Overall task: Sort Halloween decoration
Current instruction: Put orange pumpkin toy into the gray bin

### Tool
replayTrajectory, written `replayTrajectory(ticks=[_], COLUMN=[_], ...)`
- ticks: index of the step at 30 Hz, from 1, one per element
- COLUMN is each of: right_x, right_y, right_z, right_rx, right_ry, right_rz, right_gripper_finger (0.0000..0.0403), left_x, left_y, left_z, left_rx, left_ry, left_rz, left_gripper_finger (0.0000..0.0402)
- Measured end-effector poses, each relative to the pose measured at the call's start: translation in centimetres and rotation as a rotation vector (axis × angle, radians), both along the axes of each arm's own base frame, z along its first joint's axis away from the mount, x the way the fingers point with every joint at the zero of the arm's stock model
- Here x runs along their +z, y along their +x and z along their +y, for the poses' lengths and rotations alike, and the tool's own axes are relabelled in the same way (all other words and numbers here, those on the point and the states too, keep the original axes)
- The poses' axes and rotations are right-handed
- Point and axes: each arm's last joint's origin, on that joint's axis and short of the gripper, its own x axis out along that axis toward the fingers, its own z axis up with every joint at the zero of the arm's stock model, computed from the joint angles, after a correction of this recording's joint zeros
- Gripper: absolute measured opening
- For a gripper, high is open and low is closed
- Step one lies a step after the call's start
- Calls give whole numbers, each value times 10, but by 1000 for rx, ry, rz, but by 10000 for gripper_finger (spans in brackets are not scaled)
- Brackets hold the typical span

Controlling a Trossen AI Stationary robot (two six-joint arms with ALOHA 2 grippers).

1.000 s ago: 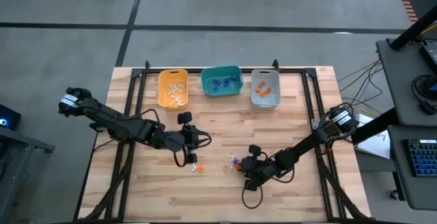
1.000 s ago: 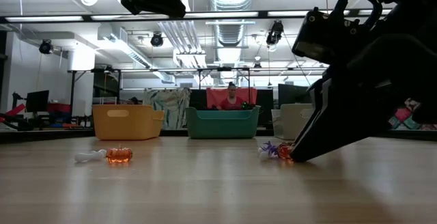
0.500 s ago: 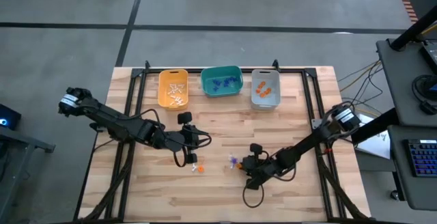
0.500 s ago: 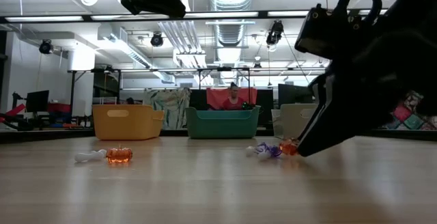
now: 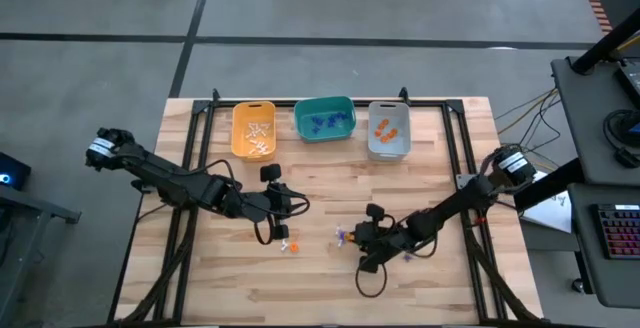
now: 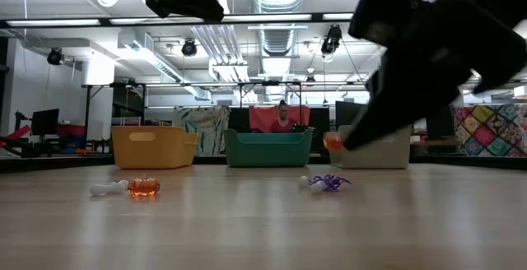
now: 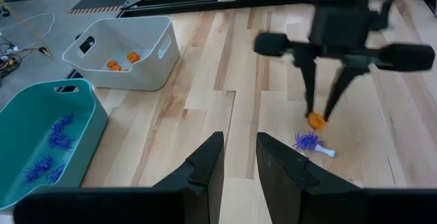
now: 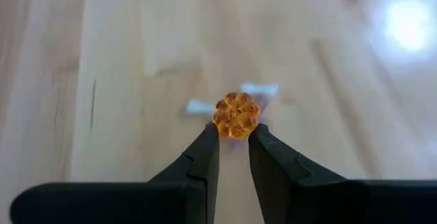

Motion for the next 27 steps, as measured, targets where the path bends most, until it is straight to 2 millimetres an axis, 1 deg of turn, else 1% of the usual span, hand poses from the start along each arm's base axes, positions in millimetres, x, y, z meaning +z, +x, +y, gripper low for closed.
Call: replayTrajectory(ticks=[3, 6, 11, 14, 18, 22, 24, 27], right_x=[16, 34, 67, 85, 105, 113, 113, 108], right_y=[2, 4, -1, -12, -31, -49, -55, -62], right_z=[-15, -40, -101, -139, -185, -225, -241, -263], right_rx=[-36, -98, -283, -385, -527, -657, -709, -761], right_ry=[1, -5, -4, -29, -57, -102, -105, -63], right_rz=[-21, -37, -62, -69, -93, -77, -73, -47], right_gripper_finger=[67, 67, 68, 68, 68, 68, 68, 68], left_x=[0, 0, 0, 0, 0, 0, 0, 0], left_y=[0, 0, 0, 0, 0, 0, 0, 0], left_z=[0, 0, 0, 0, 0, 0, 0, 0], left_rx=[0, 0, -2, -2, -2, -2, -2, -2], left_ry=[0, -1, 2, 2, 3, 4, 4, 5], left_rz=[-1, -3, -3, -2, -1, 1, 1, 3], left_gripper_finger=[70, 70, 70, 70, 70, 70, 70, 70])
